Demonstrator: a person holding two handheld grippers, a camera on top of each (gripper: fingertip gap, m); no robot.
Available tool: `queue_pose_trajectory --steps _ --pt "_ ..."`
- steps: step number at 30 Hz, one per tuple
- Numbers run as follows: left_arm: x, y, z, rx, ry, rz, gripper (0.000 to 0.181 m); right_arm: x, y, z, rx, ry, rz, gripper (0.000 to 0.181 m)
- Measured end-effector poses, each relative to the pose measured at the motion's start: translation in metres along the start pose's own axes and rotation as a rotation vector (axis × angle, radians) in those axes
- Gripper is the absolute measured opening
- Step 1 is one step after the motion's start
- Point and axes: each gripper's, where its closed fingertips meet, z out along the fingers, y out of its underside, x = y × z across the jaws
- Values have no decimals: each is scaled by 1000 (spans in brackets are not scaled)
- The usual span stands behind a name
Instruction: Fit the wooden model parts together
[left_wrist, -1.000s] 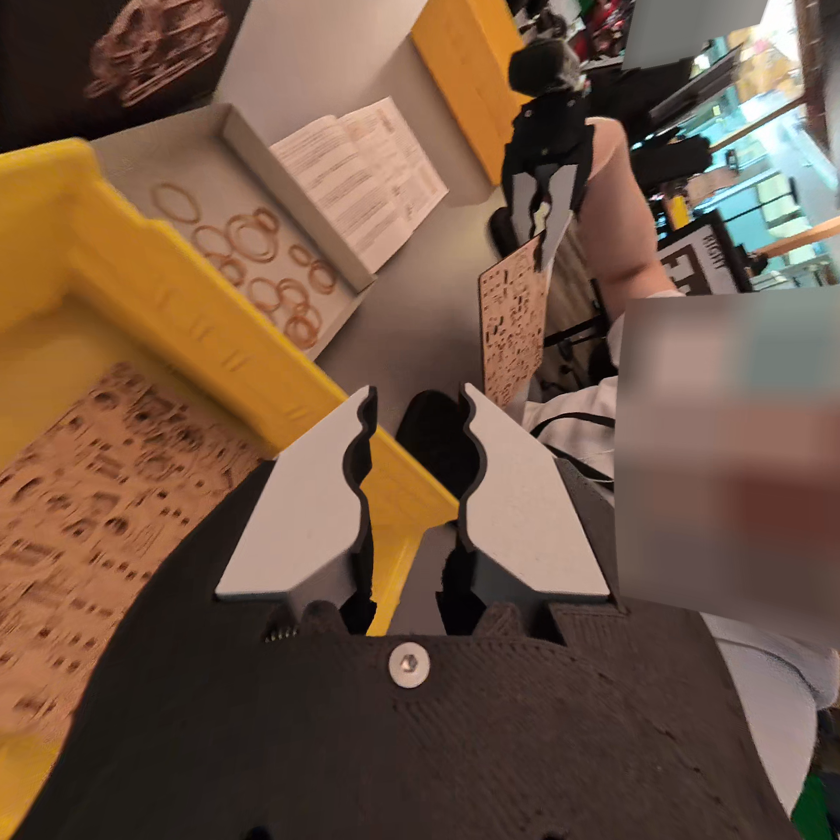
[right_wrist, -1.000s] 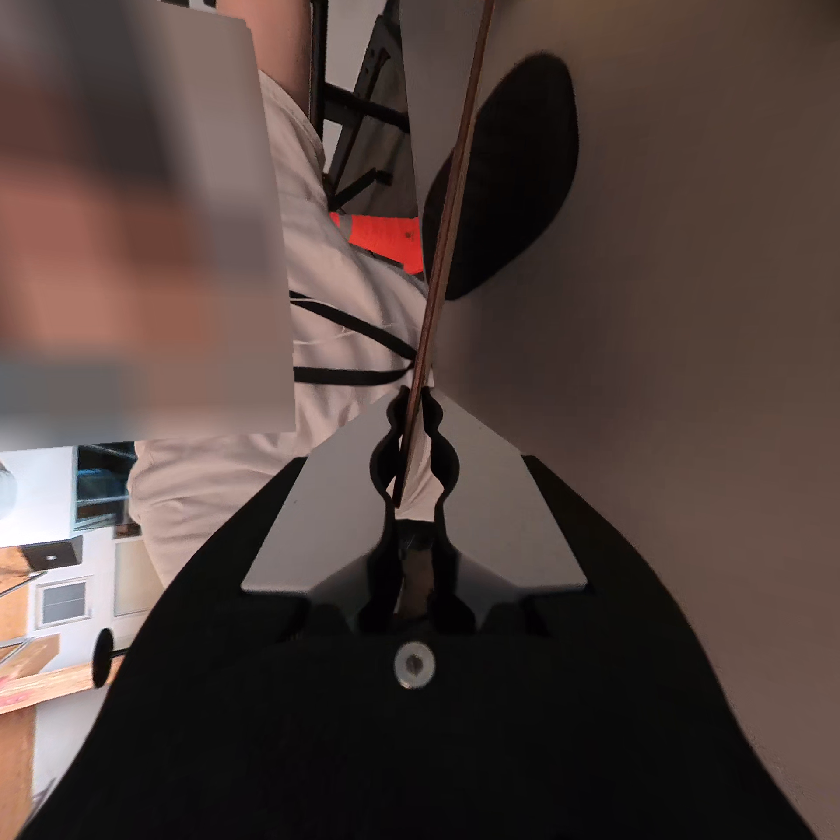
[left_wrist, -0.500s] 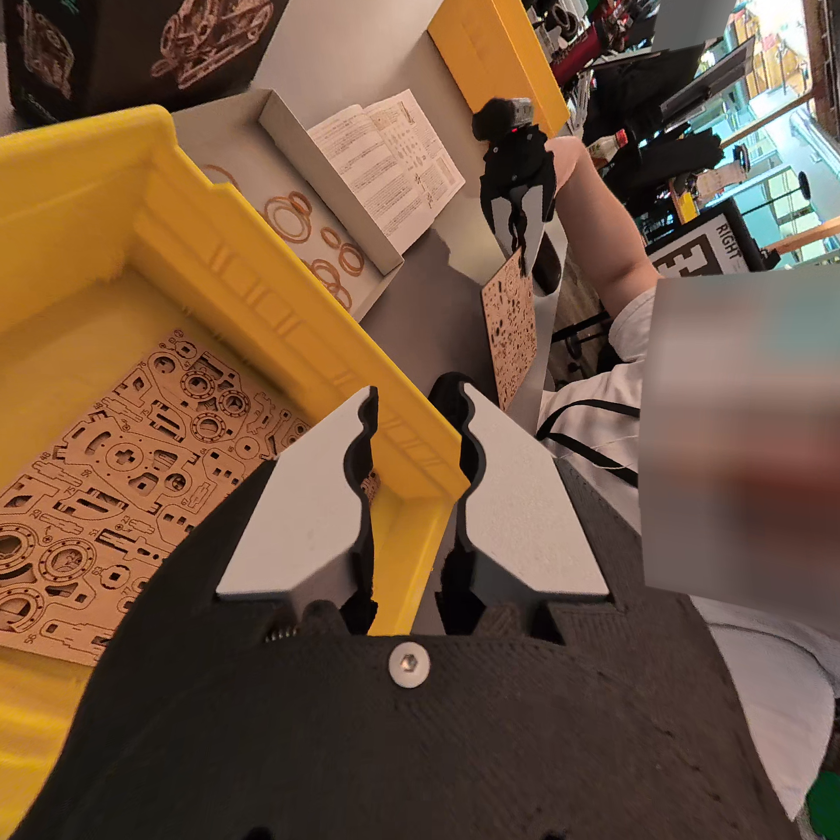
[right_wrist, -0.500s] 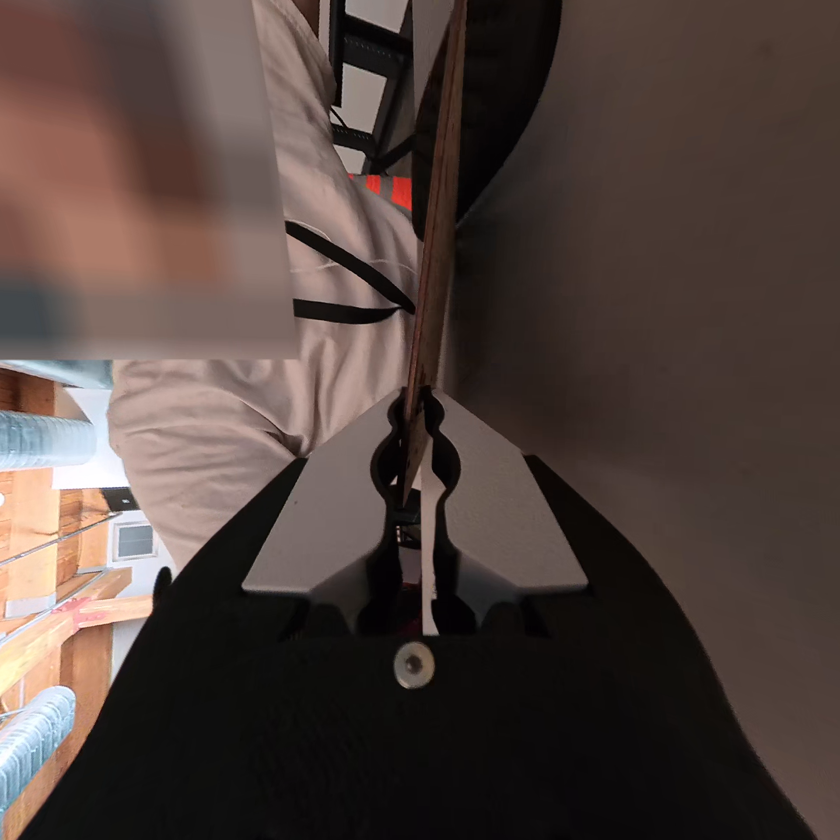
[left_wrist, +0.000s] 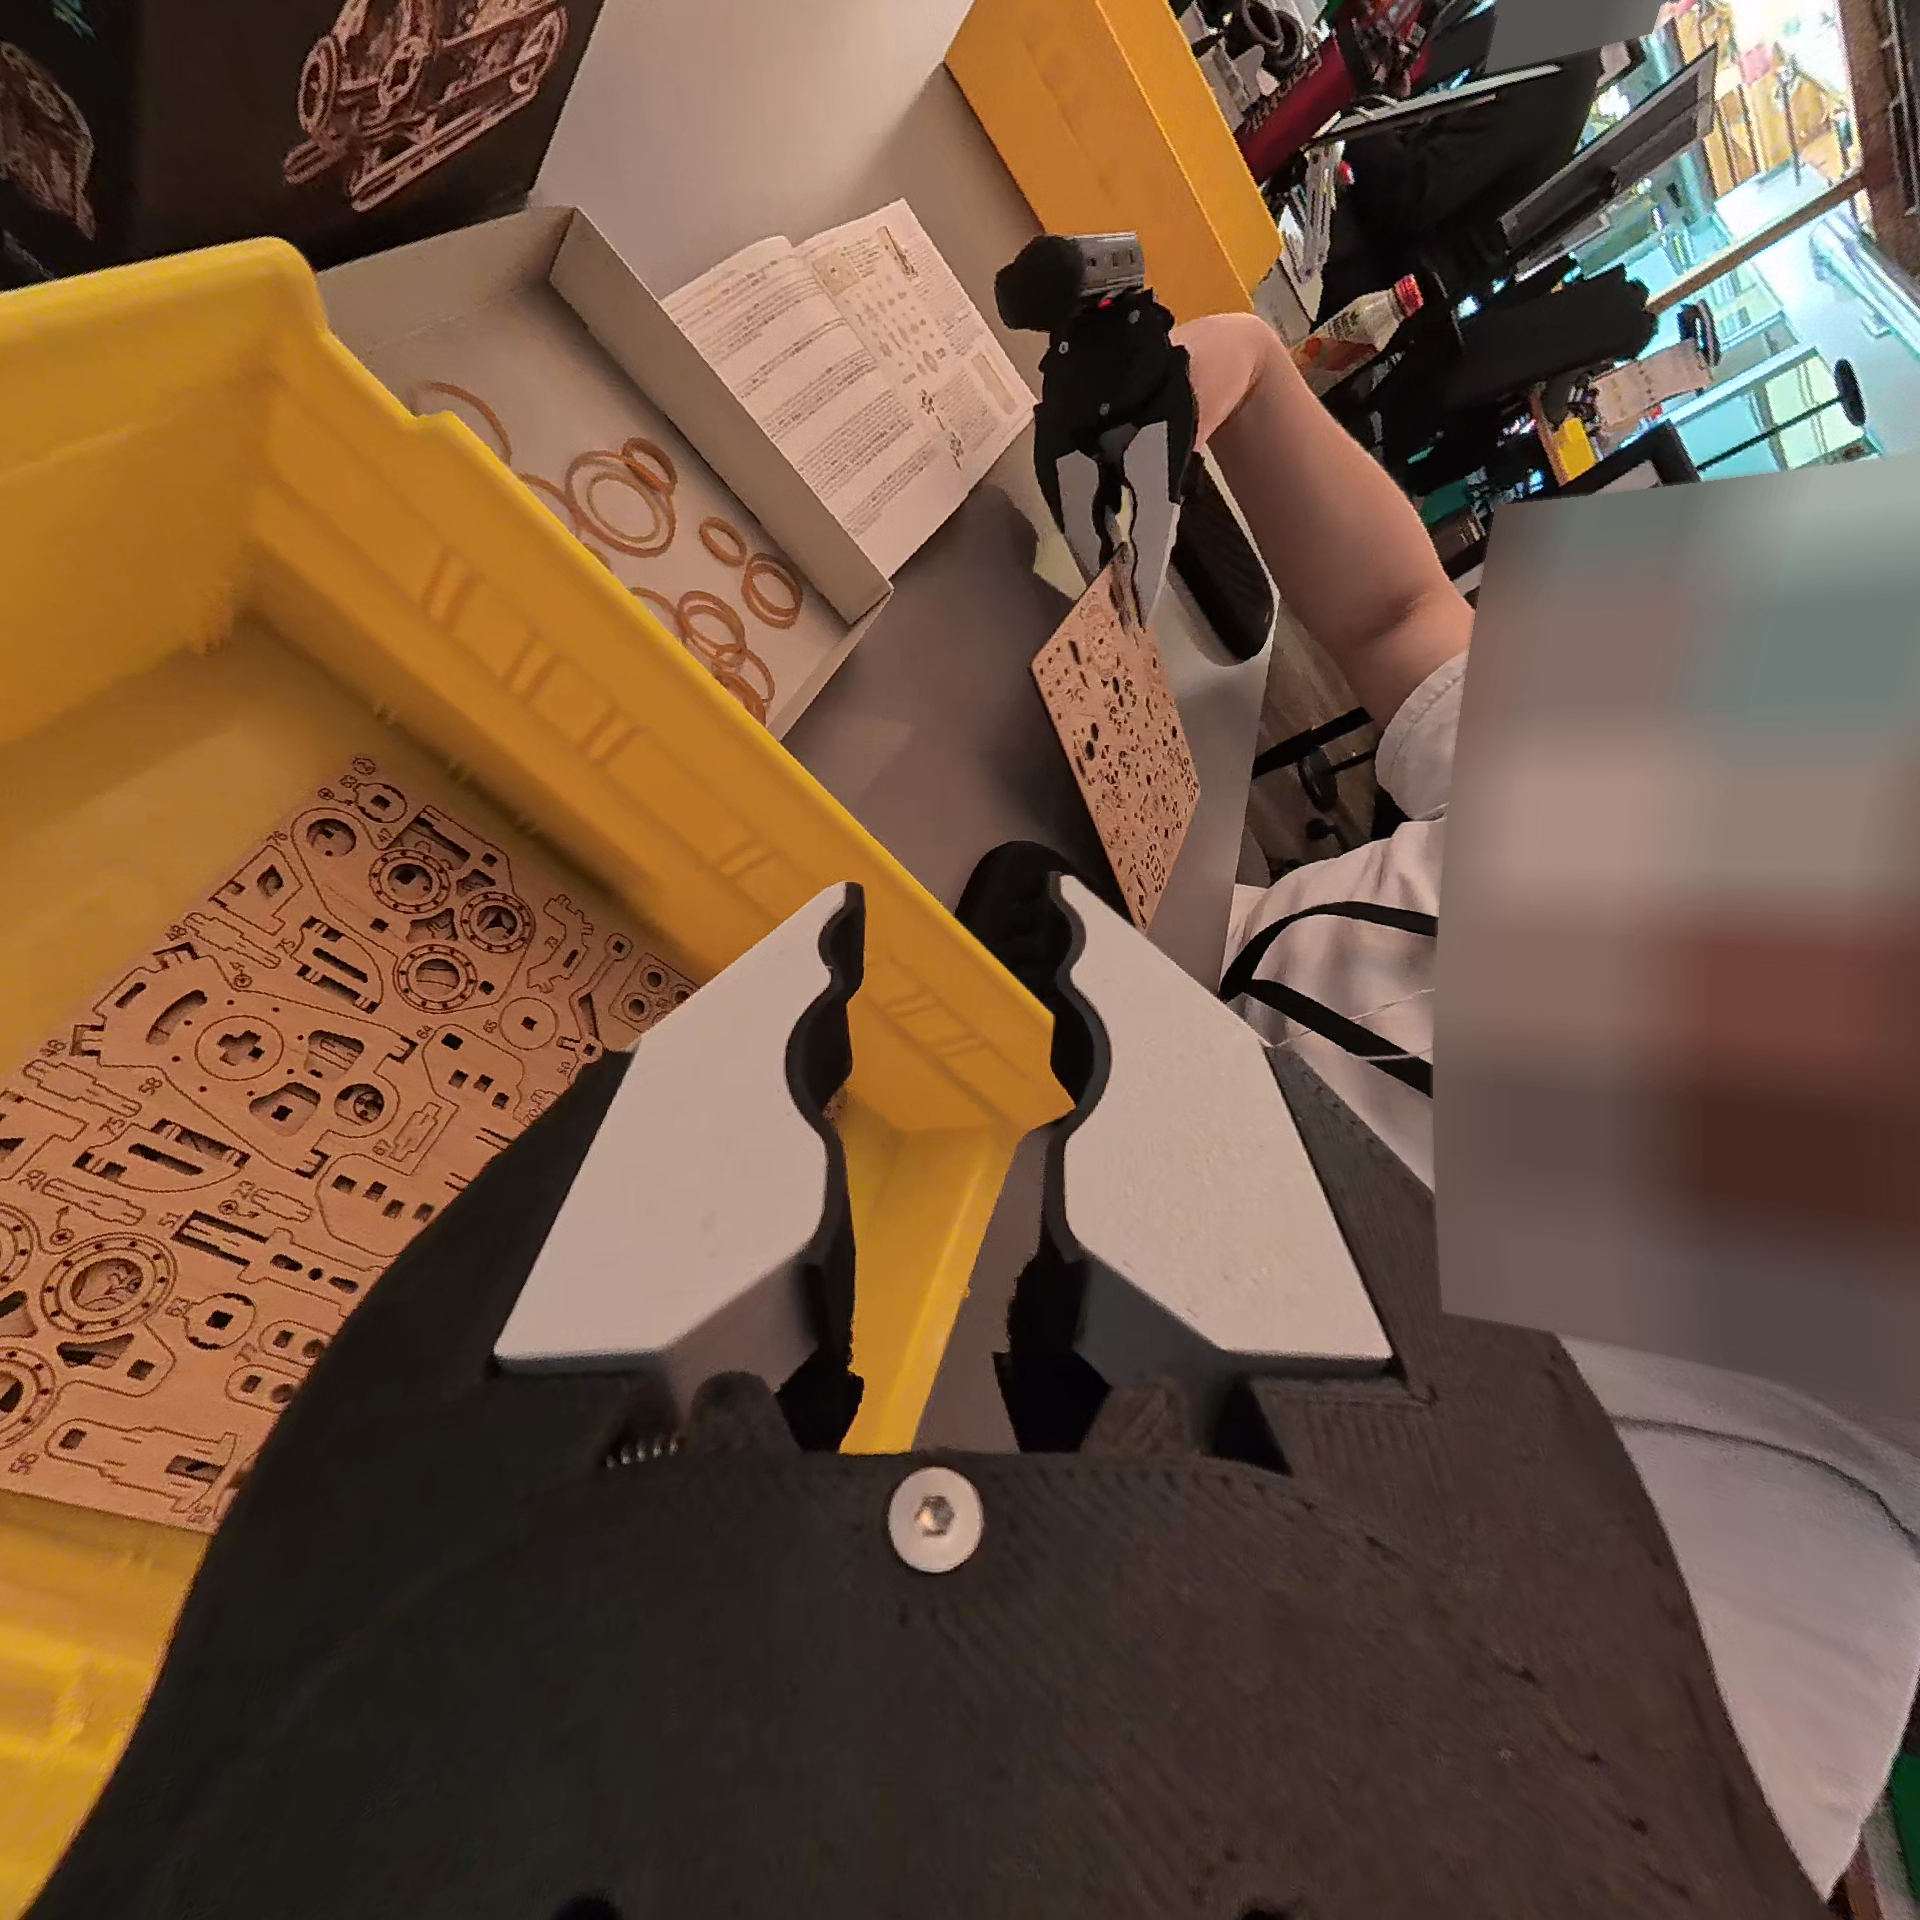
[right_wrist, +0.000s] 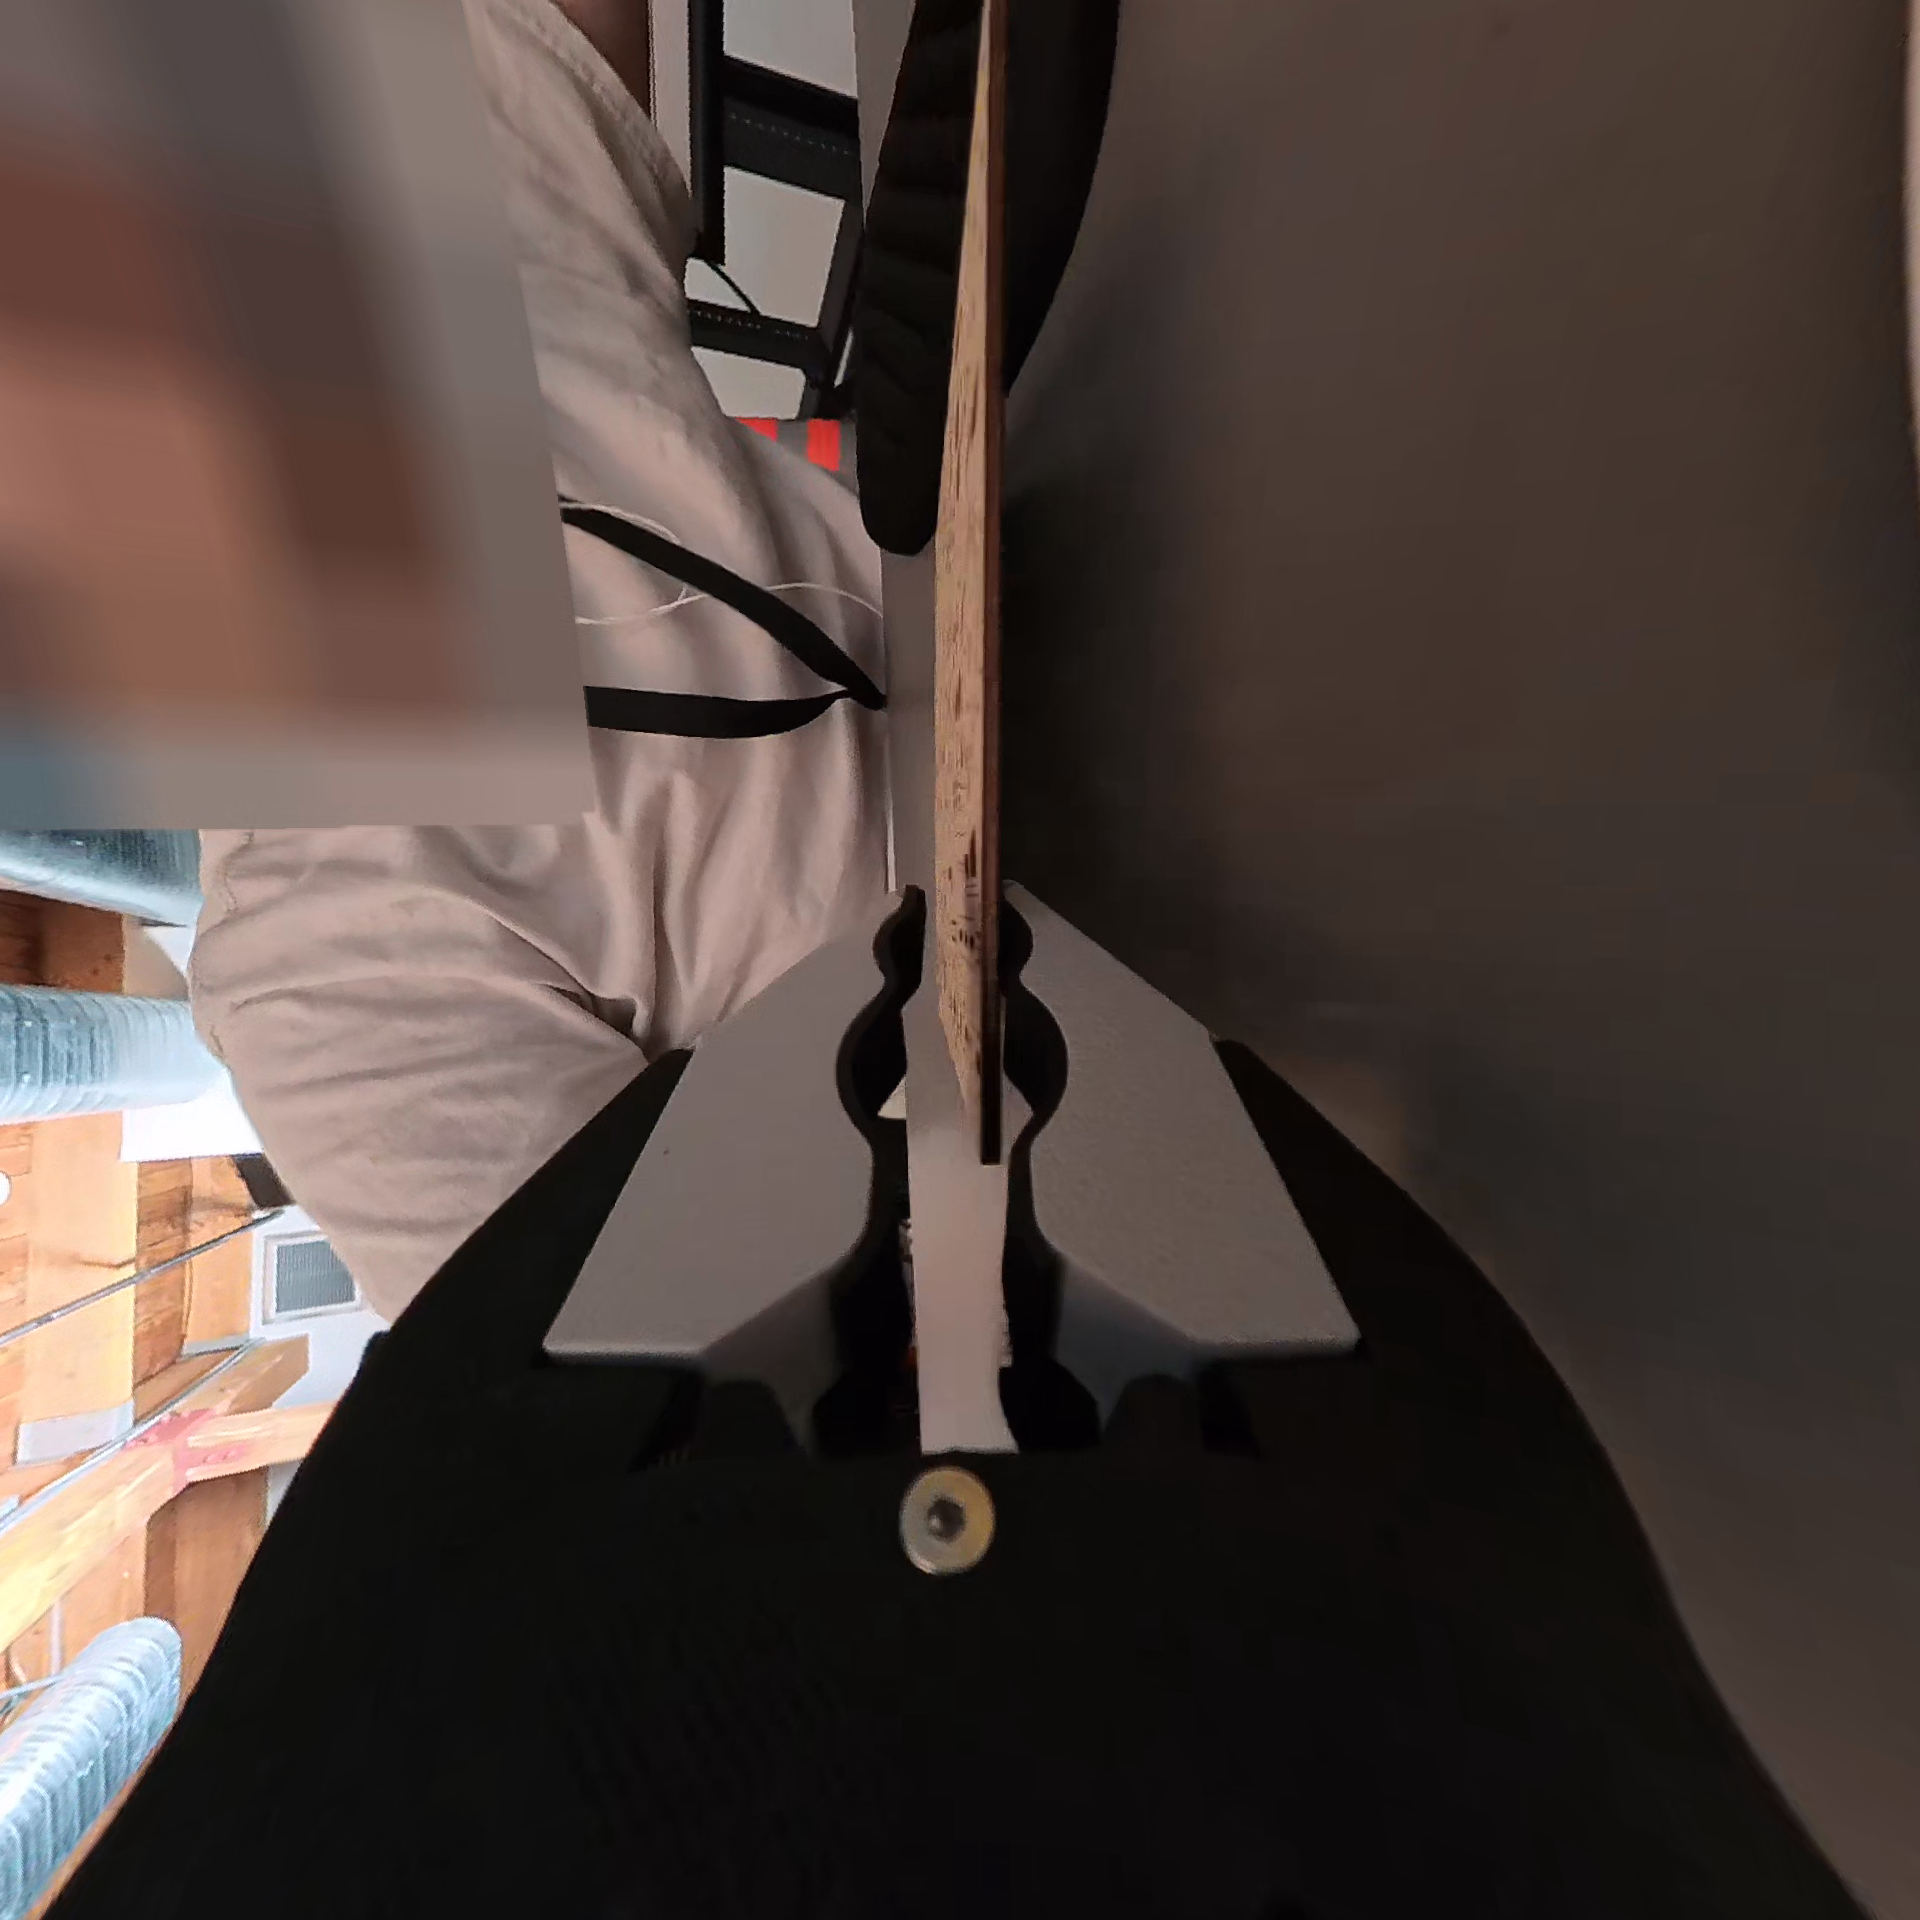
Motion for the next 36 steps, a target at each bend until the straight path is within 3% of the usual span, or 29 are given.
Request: queue_pose_trajectory --steps 15,19,24,33,36 --pt "33 3 14 -33 -34 43 33 13 -10 -4 80 110 -55 35" --pt "52 12 46 -74 -74 81 35 11 -12 -2 89 101 -79 35" --pt "90 4 93 24 -50 70 41 4 -18 -1 103 106 -153 35" --pt "90 18 186 86 -450 296 51 0 -20 0 91 144 -233 35" --pt "79 25 206 90 -469 256 57 -2 -18 2 66 165 -263 35"
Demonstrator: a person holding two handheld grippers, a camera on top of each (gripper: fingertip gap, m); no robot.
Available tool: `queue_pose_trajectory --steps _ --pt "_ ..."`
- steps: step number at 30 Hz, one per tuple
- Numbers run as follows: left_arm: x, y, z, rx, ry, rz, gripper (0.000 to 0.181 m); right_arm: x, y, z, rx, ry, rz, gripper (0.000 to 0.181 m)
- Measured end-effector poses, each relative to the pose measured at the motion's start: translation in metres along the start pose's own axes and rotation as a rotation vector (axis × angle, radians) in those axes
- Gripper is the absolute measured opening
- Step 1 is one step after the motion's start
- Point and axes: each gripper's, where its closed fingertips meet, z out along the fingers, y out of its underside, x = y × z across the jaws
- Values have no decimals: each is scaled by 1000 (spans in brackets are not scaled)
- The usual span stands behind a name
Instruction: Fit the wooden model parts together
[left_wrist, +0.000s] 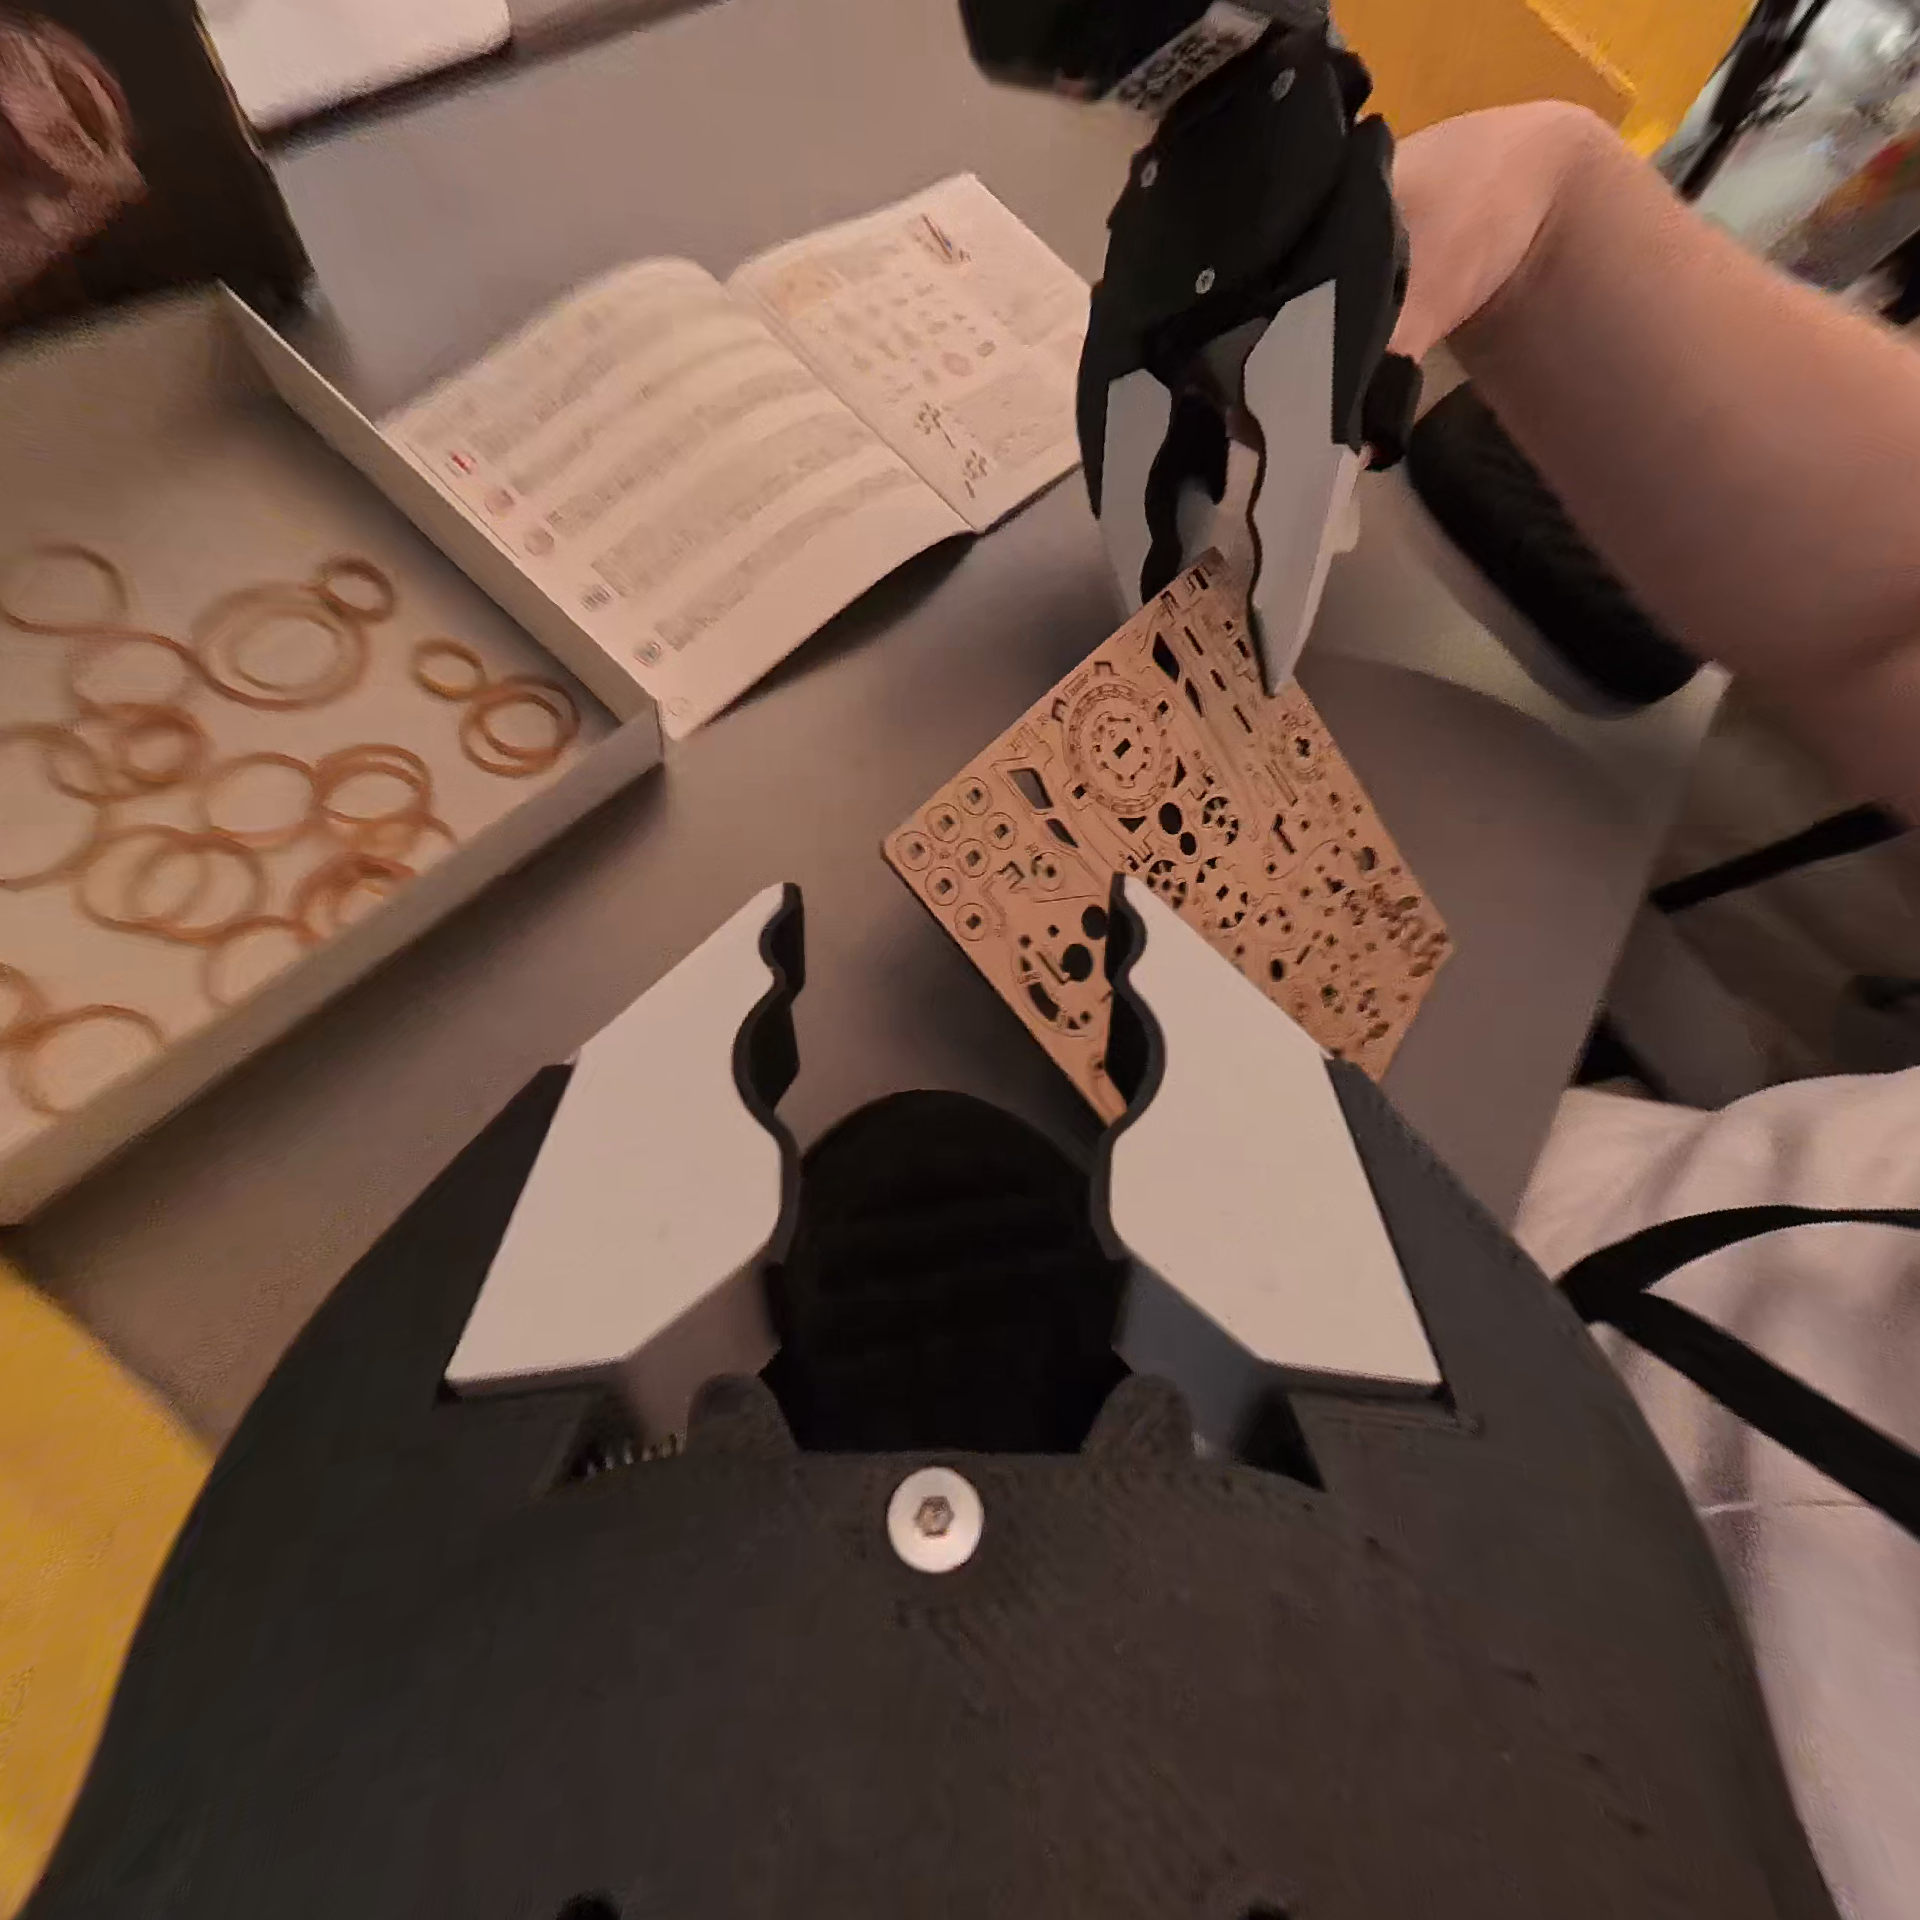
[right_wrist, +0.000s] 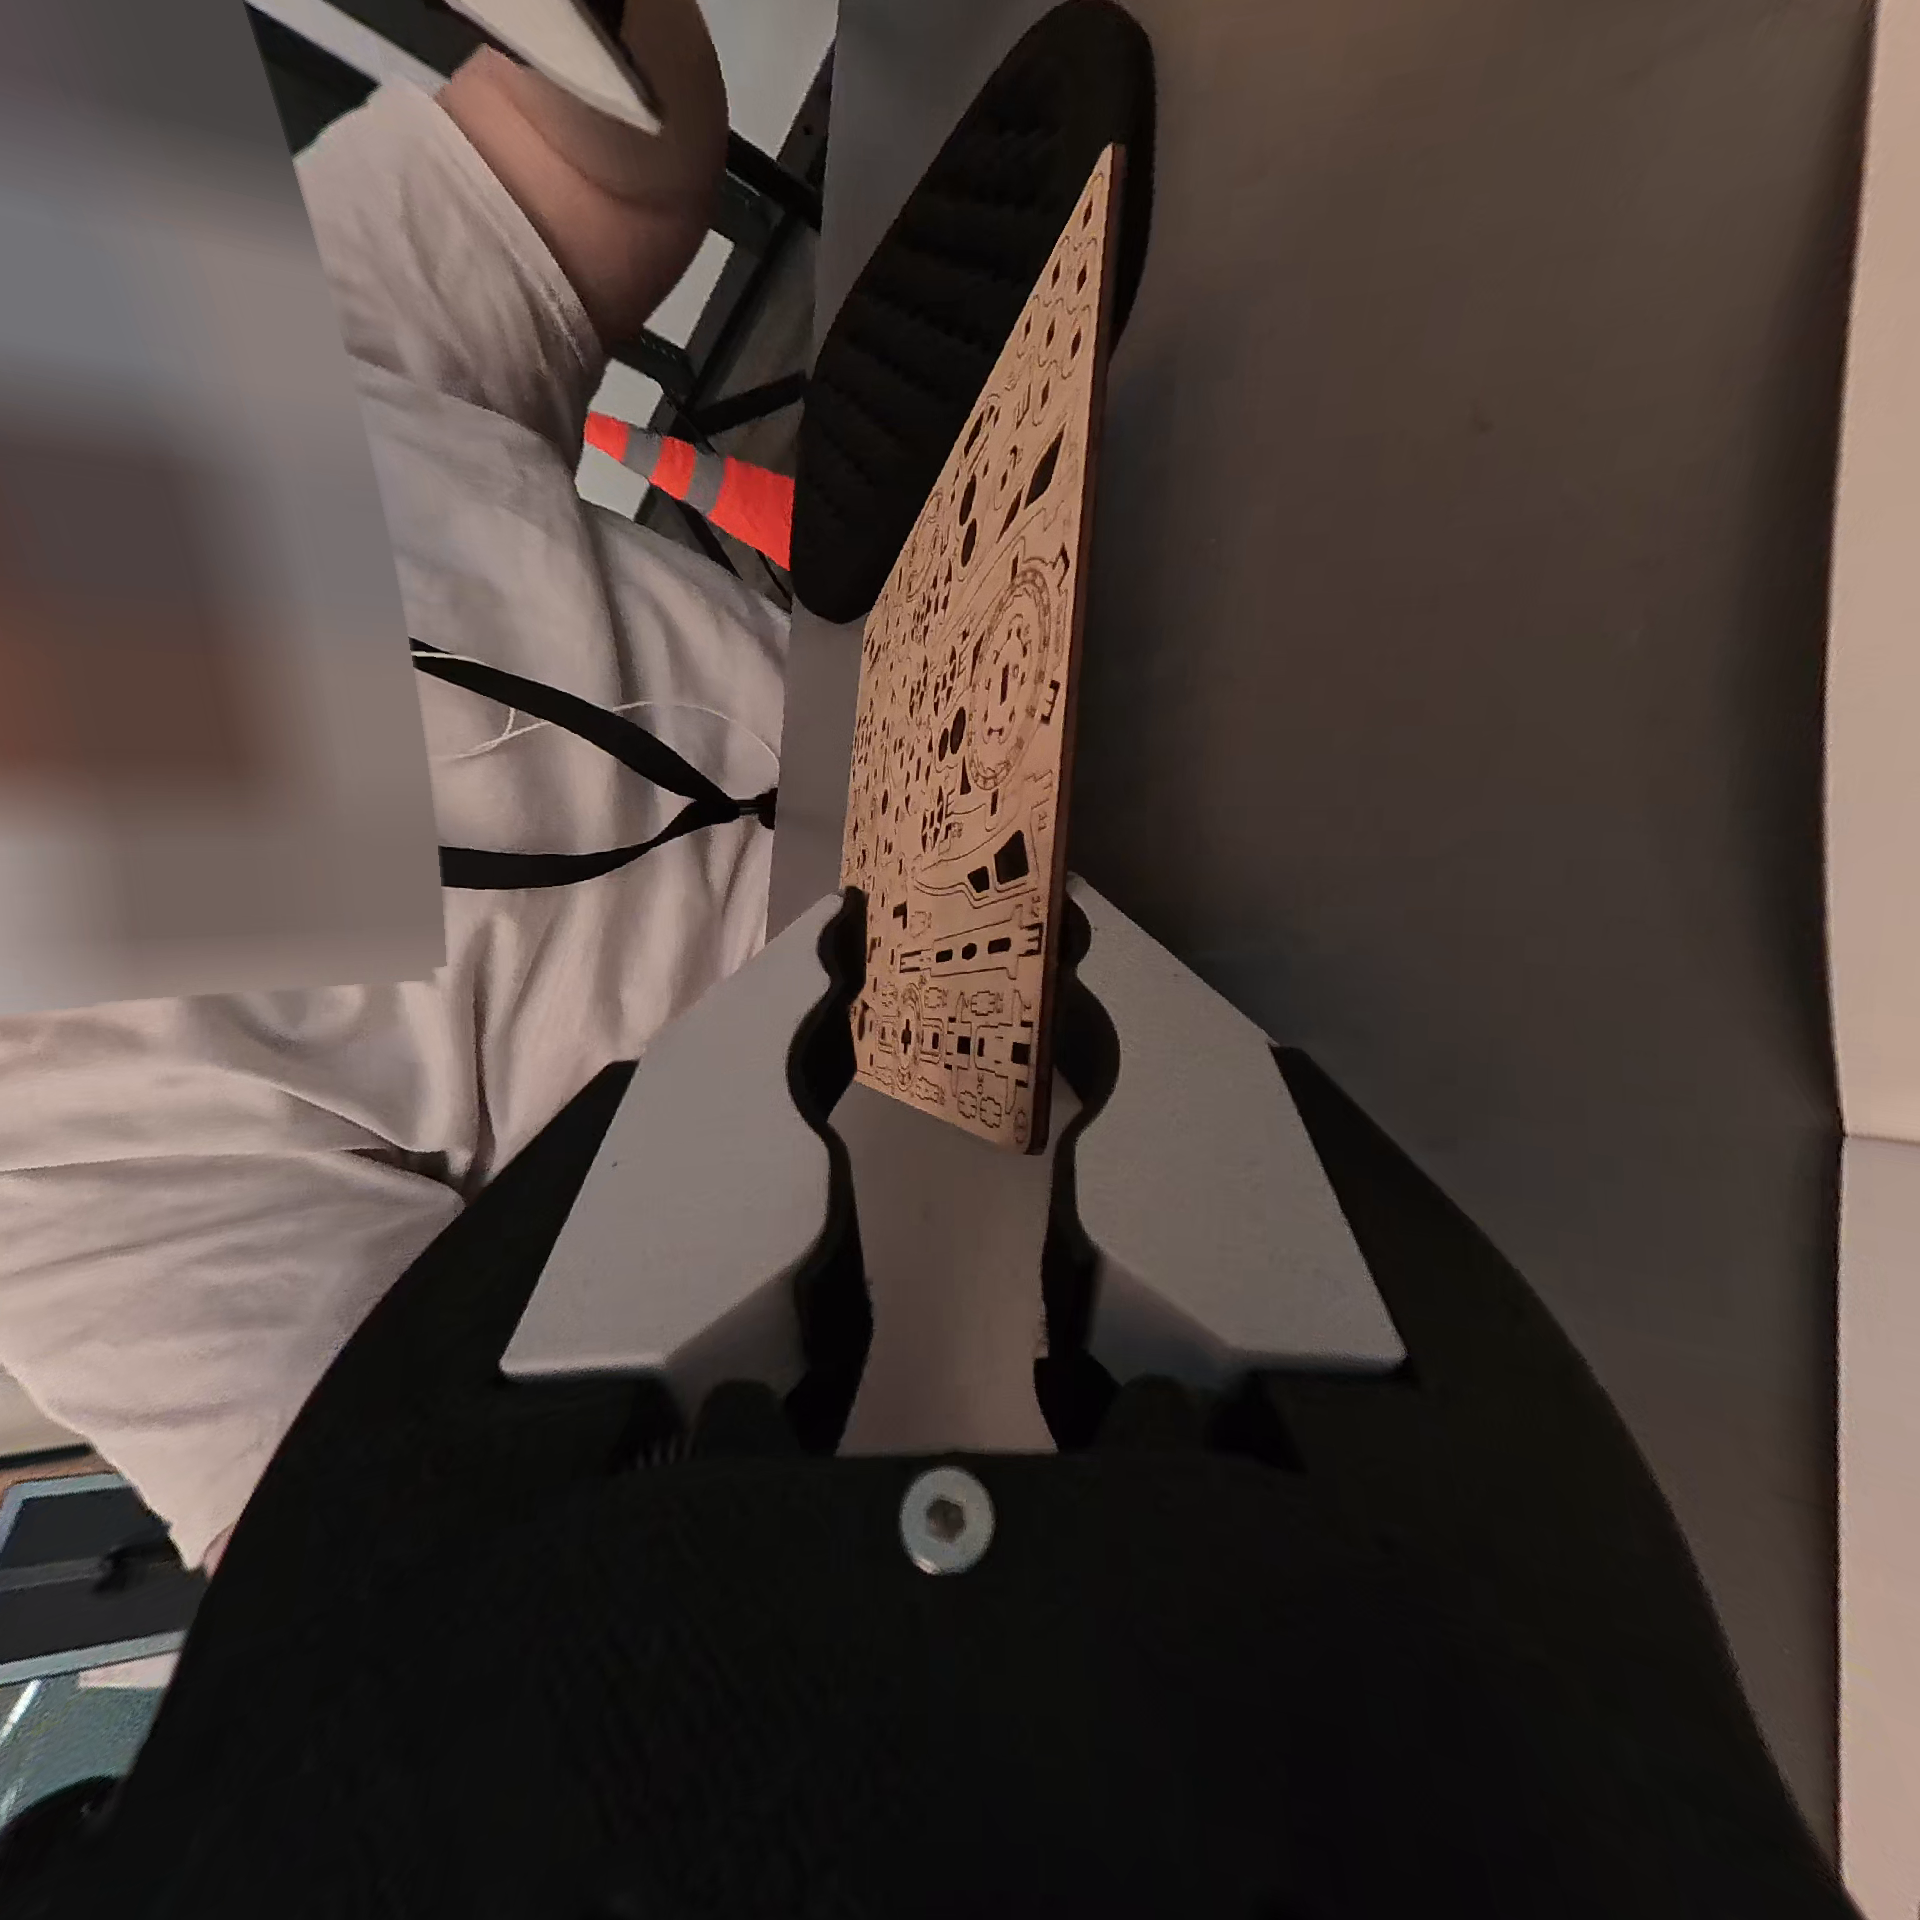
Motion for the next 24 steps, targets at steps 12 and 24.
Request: queue_pose_trajectory --steps 12,24 --pt "20 33 61 -127 392 -353 37 -3 4 -1 -23 17 -78 35" --pt "16 39 84 -153 519 -479 14 20 7 -23 79 52 -16 52"
